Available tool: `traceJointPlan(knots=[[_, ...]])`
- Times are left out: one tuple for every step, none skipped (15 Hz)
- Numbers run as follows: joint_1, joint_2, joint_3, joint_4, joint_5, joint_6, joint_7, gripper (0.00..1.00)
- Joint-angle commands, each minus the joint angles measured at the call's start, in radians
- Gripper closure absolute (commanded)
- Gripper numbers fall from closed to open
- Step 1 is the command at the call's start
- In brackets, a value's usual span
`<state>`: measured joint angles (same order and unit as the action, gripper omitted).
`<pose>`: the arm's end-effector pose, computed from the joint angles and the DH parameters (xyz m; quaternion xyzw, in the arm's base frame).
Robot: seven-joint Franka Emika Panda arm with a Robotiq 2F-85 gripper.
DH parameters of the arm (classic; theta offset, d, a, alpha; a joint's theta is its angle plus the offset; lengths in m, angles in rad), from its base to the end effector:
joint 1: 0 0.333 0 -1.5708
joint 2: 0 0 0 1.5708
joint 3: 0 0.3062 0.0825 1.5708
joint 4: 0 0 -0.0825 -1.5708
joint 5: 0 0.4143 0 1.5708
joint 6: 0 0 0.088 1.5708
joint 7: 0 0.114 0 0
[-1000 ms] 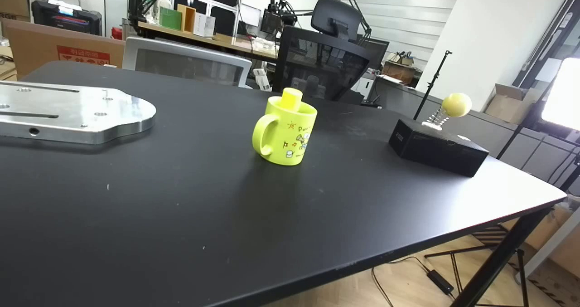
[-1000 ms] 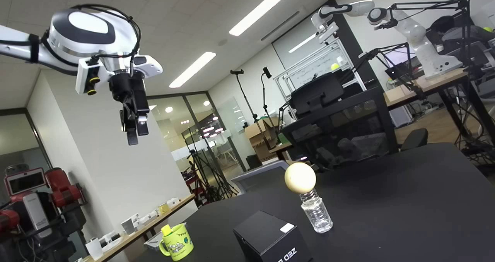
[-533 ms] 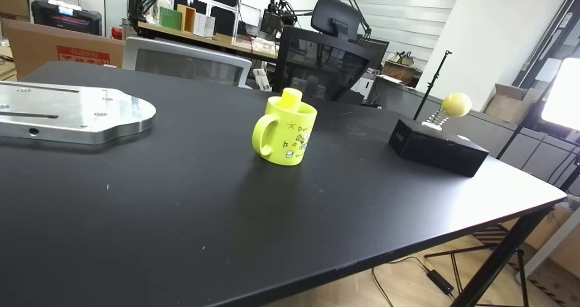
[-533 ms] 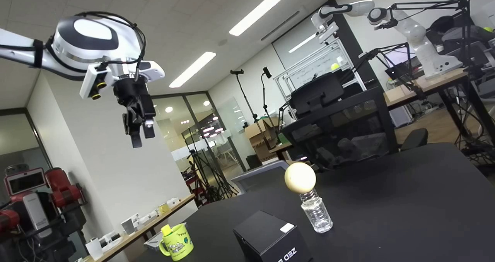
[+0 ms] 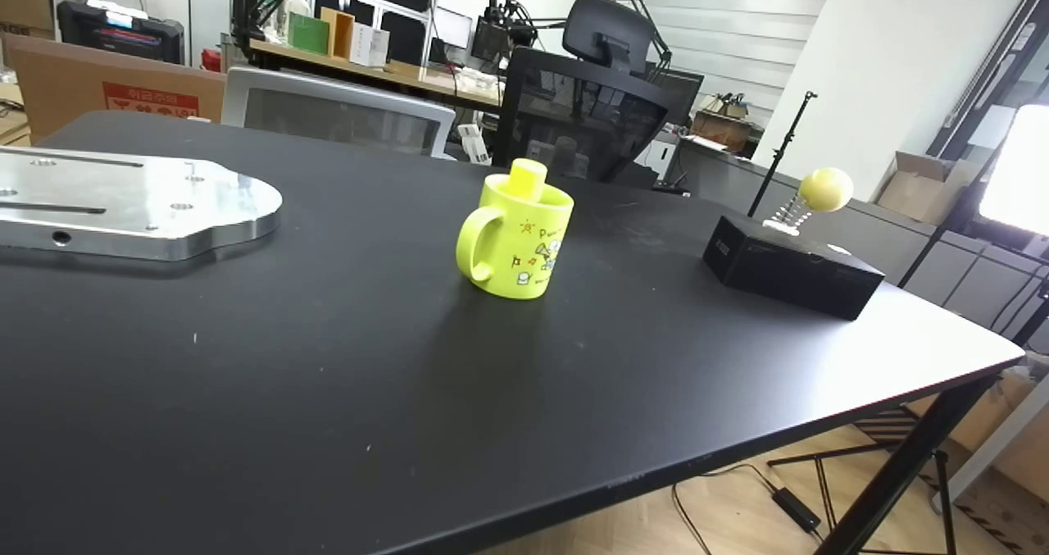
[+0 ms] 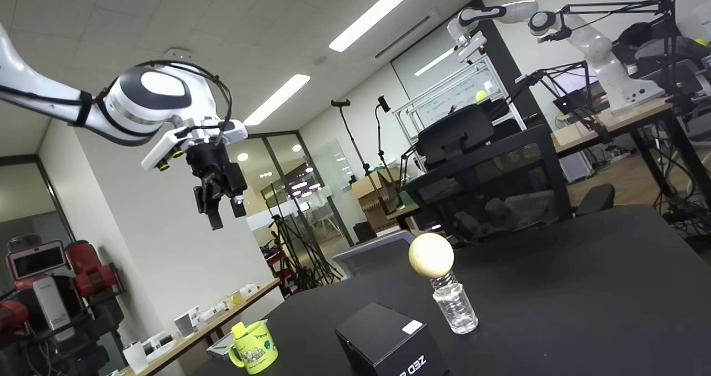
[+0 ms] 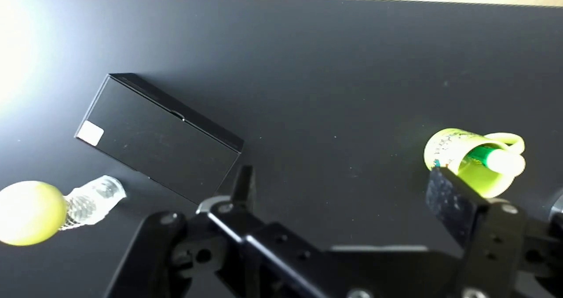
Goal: Remove the glue stick from the yellow cup and put it on the black box
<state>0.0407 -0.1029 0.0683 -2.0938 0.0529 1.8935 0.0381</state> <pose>0.5354 0.0634 0.4303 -0.9983 -0.0254 0.0502 0.0175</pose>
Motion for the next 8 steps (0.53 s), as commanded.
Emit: traceJointPlan(knots=[[0.031,0.097,0.022,0.086,-0.011,-0.008,0.004,0.0],[0.043,0.113,0.034,0.09,-0.021,0.004,0.008,0.0],[0.055,0.128,0.044,0.097,-0.025,0.016,0.003,0.0],[0.068,0.143,0.056,0.104,-0.035,0.023,-0.005,0.0],[0.081,0.158,0.068,0.112,-0.044,0.032,-0.013,0.0],[0.098,0.176,0.082,0.122,-0.059,0.047,-0.014,0.0],[0.112,0.191,0.094,0.133,-0.075,0.054,-0.016,0.0],[0.128,0.207,0.106,0.145,-0.088,0.06,-0.016,0.0]])
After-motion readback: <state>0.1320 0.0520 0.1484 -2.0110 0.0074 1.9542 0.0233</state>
